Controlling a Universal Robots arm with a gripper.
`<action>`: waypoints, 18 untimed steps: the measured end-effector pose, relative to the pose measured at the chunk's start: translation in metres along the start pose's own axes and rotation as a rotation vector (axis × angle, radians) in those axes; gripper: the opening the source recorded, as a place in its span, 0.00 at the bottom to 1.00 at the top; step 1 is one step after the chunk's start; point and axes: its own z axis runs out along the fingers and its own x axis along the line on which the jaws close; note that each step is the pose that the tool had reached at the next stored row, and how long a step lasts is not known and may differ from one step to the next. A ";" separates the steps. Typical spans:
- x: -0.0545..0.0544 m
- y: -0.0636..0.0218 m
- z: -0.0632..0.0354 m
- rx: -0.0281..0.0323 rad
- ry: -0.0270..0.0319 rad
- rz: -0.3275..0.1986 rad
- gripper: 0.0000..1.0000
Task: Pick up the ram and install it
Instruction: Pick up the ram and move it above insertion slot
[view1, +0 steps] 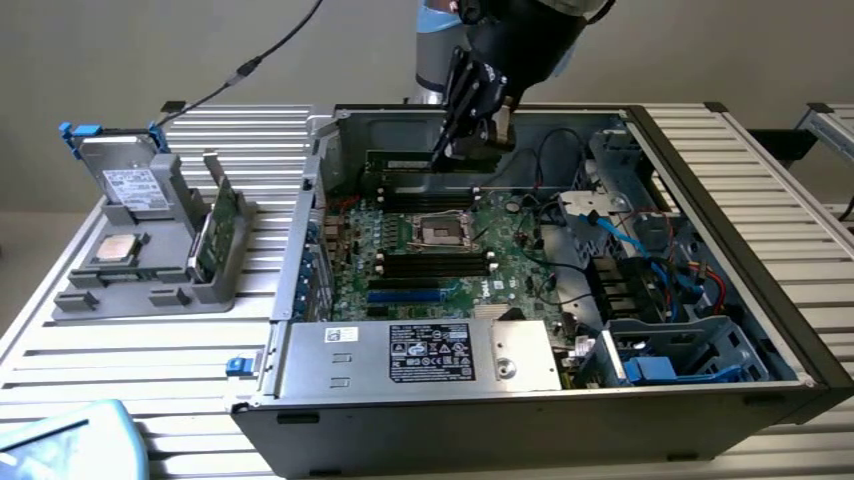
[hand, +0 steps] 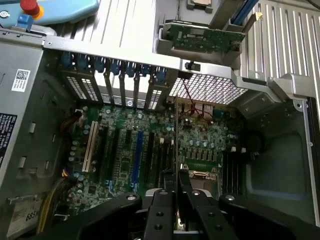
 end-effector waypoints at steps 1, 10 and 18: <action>-0.001 -0.0010 0.0017 -0.0001 0.0000 0.001 0.15; -0.002 -0.0102 0.0177 0.0066 0.0011 0.052 0.15; -0.008 -0.0140 0.0253 0.0168 0.0070 0.065 0.15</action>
